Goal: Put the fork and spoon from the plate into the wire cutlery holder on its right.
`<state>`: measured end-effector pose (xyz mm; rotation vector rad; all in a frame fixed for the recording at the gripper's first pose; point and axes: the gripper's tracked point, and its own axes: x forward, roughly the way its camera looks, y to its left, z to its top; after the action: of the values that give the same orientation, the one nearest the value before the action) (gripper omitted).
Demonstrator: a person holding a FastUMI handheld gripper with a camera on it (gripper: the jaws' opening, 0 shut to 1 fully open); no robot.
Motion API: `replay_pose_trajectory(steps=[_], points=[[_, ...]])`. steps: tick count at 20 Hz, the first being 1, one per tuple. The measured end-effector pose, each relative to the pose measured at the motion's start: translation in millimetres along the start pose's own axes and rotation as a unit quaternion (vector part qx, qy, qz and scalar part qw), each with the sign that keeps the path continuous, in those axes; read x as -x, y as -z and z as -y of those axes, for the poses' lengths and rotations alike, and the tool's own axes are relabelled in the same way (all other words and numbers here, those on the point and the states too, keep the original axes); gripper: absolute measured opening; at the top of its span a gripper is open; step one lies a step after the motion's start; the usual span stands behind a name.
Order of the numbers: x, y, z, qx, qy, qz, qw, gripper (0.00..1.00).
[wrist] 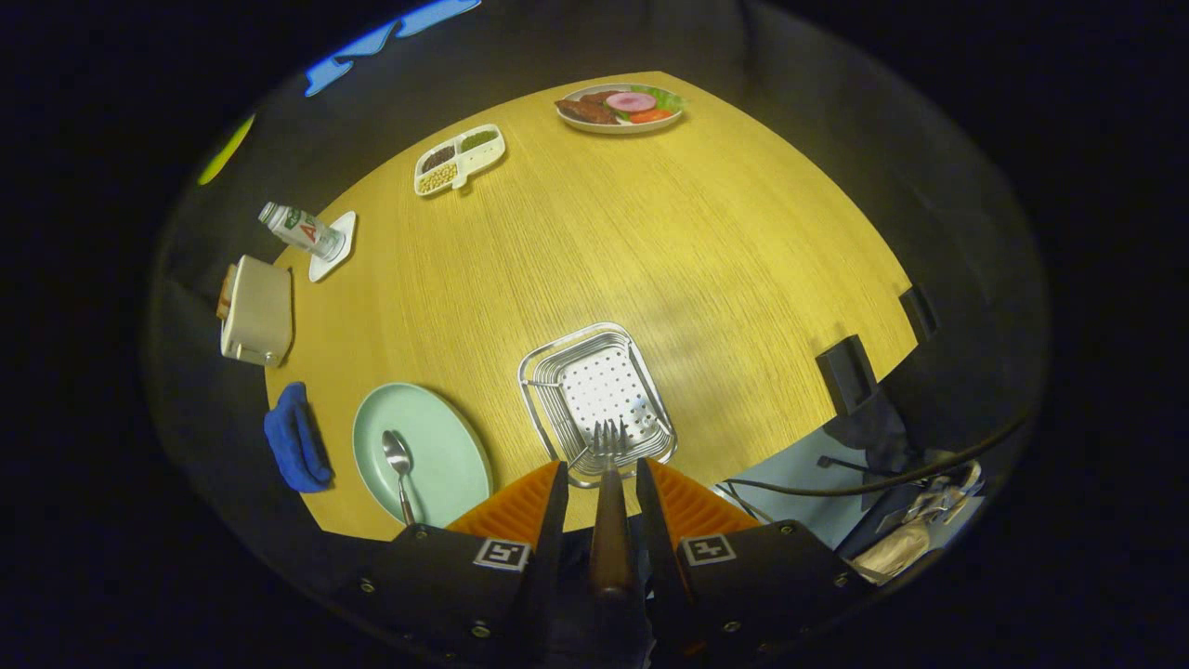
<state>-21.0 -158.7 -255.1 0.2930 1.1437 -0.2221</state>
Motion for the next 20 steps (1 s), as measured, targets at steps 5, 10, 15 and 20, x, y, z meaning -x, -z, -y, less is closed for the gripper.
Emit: replay_pose_trajectory(steps=[5,10,15,20], points=[[25,-28,-6,0.005,-0.005,0.085,0.996,0.45],[56,-51,-32,0.021,-0.019,0.163,0.986,0.45],[85,-59,-83,0.045,-0.052,0.231,0.971,0.45],[77,-30,-146,0.091,-0.096,0.229,0.964,0.45]])
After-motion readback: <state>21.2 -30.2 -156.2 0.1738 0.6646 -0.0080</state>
